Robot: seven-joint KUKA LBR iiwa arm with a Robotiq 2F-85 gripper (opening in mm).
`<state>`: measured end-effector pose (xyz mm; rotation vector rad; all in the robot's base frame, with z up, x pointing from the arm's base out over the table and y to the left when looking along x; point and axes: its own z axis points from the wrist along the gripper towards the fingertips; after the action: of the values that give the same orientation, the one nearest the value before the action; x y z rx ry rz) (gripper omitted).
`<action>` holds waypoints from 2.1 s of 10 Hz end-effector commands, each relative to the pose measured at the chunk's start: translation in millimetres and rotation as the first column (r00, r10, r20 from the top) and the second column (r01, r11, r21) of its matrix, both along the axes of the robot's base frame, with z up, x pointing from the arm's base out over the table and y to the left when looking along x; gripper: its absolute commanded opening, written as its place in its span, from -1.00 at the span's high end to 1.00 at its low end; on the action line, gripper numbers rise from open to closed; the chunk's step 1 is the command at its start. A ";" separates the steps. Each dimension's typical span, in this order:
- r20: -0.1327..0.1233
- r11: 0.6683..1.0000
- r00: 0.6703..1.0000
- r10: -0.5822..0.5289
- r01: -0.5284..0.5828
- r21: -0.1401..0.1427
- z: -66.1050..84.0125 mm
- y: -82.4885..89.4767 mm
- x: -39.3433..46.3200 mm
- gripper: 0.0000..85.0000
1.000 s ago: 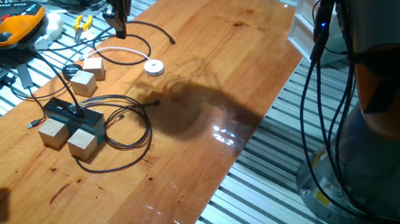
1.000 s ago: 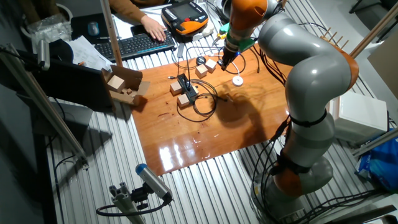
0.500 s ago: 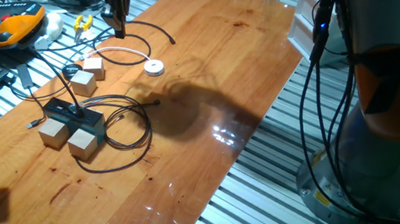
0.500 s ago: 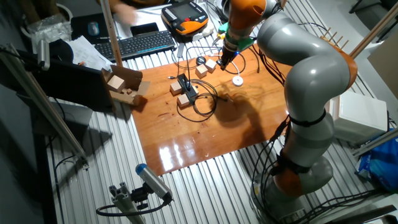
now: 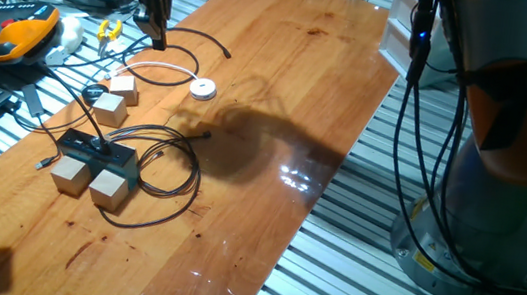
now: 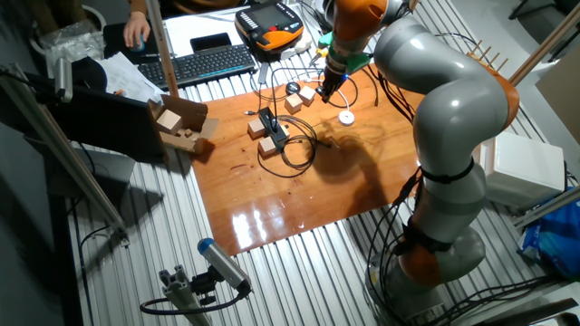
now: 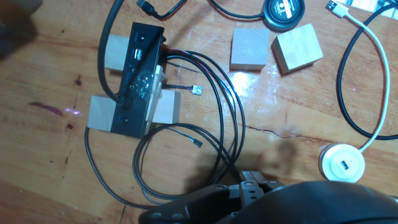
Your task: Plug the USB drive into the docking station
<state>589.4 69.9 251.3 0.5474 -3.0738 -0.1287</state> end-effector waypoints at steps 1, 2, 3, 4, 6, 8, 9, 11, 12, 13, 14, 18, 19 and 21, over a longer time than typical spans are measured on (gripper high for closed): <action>-0.004 1.000 1.000 -0.002 0.002 -0.002 -1.4 1.2 1.2 1.00; -0.014 1.000 1.000 -0.003 0.003 0.001 -2.2 2.4 1.6 1.00; -0.012 1.000 1.000 -0.003 0.003 0.001 -1.8 2.0 1.3 1.00; -0.011 1.000 1.000 -0.005 0.005 0.001 -1.6 1.7 1.2 1.00; -0.012 1.000 1.000 -0.004 0.004 0.003 -1.6 1.6 1.1 1.00; -0.012 1.000 1.000 -0.003 0.003 0.004 -1.7 1.4 1.0 1.00; -0.014 1.000 1.000 -0.003 0.003 0.006 -1.9 0.9 0.7 1.00; -0.012 1.000 1.000 -0.003 0.003 0.006 -2.0 0.8 0.6 1.00; -0.012 1.000 1.000 -0.003 0.003 0.006 -2.1 0.9 0.6 1.00; -0.014 1.000 1.000 -0.004 0.004 0.007 -2.2 1.2 0.7 1.00; -0.014 1.000 1.000 -0.004 0.004 0.007 -2.5 1.4 0.9 1.00; -0.019 1.000 1.000 -0.005 0.006 0.010 -3.2 0.5 0.4 1.00; -0.020 1.000 1.000 -0.008 0.008 0.015 -3.3 0.2 0.2 1.00; -0.016 1.000 1.000 -0.012 0.012 0.016 -3.6 2.0 0.9 1.00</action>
<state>590.4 71.9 247.7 0.5250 -3.0645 -0.1576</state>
